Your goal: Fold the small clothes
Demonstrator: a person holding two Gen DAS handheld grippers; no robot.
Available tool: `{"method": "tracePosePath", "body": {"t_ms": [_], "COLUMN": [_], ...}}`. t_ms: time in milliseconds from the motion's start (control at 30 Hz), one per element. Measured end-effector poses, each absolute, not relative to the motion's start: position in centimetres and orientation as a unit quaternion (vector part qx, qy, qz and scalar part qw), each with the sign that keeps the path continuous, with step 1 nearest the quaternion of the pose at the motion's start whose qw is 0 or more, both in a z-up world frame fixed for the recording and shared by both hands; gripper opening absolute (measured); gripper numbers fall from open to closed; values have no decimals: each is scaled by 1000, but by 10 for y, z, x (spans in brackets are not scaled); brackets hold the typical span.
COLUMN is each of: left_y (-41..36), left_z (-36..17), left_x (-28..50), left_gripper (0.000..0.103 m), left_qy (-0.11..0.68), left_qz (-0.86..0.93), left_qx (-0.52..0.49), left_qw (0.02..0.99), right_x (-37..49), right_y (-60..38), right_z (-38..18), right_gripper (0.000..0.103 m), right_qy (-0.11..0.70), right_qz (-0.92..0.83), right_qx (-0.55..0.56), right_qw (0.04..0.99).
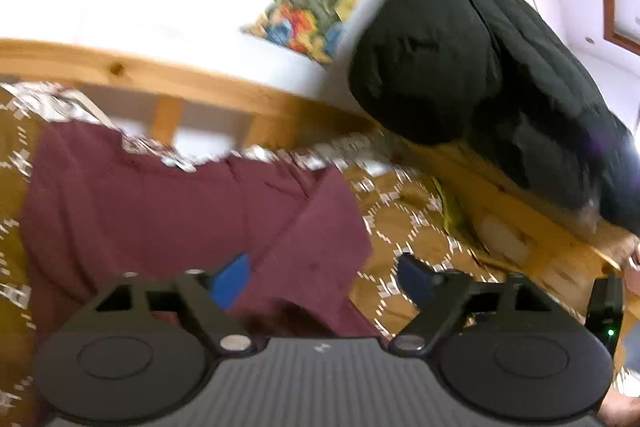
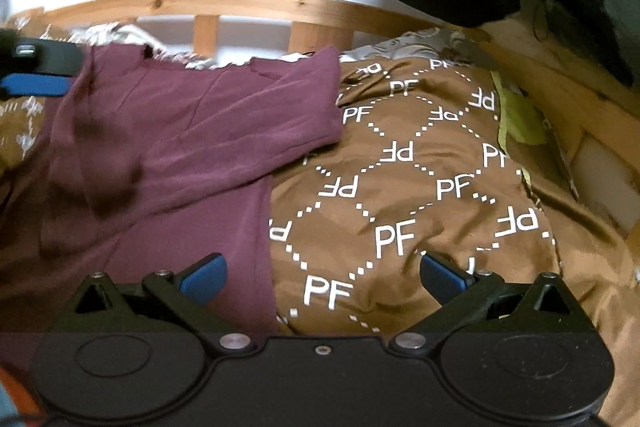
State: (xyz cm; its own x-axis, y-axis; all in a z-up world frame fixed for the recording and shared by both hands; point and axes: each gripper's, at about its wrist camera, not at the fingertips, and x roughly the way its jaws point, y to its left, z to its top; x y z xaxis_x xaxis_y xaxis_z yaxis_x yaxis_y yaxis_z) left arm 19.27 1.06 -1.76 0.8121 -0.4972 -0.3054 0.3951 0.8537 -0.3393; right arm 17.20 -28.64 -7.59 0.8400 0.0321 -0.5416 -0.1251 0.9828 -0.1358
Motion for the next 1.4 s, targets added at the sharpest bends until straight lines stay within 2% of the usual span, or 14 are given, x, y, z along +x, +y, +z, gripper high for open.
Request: {"method": "tracePosePath", "body": {"t_ms": [200, 433, 533, 633, 700, 800, 900, 1067, 1133, 1200, 1333, 1400], "left_y": [51, 99, 118, 133, 138, 143, 146, 148, 148, 147, 145, 146], "left_z": [4, 7, -9, -27, -33, -35, -38, -44, -46, -47, -50, -51], "left_x": [189, 217, 231, 243, 249, 259, 263, 273, 277, 281, 287, 290], "left_gripper": [102, 102, 102, 102, 102, 102, 102, 101, 99, 97, 92, 91], "left_qy": [203, 263, 282, 282, 275, 267, 258, 267, 266, 261, 256, 257], "left_qz": [-153, -15, 21, 39, 43, 39, 39, 29, 27, 26, 21, 18], "left_qx": [-120, -75, -97, -122, -126, -111, -106, -118, -115, -103, -77, -76], "left_qw": [960, 962, 954, 951, 952, 956, 960, 956, 957, 959, 963, 963], "right_x": [188, 212, 229, 243, 247, 247, 240, 237, 240, 242, 249, 260], "right_y": [-273, -228, -223, -223, -225, -232, -245, -276, -279, -280, -278, -273], "right_z": [-63, -66, -72, -80, -86, -93, -90, -82, -84, -84, -71, -59], "right_gripper": [102, 102, 92, 82, 62, 19, 13, 13, 22, 38, 49, 60], "right_qy": [262, 269, 292, 314, 325, 342, 324, 313, 328, 338, 329, 322], "right_qz": [106, 206, 215, 205, 193, 194, 179, 120, 105, 93, 85, 94], "right_qx": [-5, -29, -10, 18, 36, 62, 83, 150, 144, 133, 108, 93], "right_qw": [959, 940, 932, 927, 925, 917, 925, 930, 928, 927, 934, 937]}}
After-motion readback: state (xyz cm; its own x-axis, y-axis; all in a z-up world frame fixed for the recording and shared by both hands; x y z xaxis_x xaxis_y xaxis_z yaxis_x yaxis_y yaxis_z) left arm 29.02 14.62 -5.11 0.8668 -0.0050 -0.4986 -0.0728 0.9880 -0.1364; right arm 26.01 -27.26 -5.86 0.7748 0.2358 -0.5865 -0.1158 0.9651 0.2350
